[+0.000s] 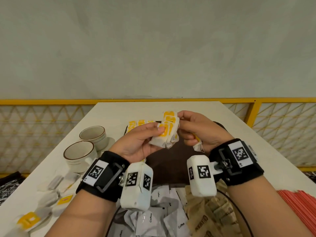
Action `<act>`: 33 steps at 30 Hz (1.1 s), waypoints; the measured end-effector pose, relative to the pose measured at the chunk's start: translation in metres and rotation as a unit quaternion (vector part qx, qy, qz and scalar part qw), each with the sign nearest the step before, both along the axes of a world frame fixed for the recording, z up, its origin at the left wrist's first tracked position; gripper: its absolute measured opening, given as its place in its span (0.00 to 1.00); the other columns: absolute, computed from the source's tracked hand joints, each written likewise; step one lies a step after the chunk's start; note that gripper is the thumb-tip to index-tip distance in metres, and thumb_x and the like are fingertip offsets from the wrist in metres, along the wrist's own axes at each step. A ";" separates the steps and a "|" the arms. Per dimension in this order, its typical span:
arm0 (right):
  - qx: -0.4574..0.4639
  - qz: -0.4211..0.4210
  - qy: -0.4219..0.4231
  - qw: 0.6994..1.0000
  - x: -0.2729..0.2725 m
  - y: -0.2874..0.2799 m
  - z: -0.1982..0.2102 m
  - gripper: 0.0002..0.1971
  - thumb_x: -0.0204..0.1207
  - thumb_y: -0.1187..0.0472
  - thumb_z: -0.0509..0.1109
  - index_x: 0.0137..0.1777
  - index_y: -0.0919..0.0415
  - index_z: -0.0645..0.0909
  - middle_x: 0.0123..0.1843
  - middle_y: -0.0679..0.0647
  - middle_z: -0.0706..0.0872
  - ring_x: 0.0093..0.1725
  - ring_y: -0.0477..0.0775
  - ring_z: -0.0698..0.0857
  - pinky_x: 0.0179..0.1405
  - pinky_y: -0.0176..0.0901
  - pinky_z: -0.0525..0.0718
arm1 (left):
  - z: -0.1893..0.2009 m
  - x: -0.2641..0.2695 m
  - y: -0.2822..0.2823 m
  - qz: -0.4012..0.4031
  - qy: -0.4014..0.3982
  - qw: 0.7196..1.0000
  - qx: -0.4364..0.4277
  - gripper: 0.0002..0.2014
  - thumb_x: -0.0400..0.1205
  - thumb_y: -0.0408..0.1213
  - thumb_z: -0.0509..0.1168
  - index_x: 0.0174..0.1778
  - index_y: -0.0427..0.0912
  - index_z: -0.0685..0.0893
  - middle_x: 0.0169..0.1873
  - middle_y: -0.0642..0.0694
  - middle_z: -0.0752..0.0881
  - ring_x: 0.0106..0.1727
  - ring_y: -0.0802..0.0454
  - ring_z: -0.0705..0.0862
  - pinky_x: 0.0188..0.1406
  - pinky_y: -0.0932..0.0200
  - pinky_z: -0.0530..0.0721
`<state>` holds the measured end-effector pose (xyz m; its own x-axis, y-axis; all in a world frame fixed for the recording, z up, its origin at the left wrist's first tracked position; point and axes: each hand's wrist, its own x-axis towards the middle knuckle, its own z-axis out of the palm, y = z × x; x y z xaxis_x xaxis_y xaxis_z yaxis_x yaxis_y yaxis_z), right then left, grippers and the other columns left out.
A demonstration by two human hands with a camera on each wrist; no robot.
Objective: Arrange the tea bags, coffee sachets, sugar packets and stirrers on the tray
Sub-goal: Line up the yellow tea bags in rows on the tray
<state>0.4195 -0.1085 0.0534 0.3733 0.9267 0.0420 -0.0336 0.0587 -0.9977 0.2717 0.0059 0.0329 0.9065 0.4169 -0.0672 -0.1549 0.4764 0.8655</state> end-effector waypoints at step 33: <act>0.021 -0.133 -0.009 0.991 -0.013 0.005 -0.010 0.07 0.74 0.69 0.73 0.50 0.65 0.82 0.30 0.53 0.77 0.16 0.40 0.65 0.13 0.30 0.61 | -0.012 0.004 0.010 -0.050 -0.160 0.980 -0.104 0.27 0.63 0.31 0.82 0.57 0.29 0.87 0.62 0.29 0.83 0.61 0.38 0.85 0.55 0.46 0.87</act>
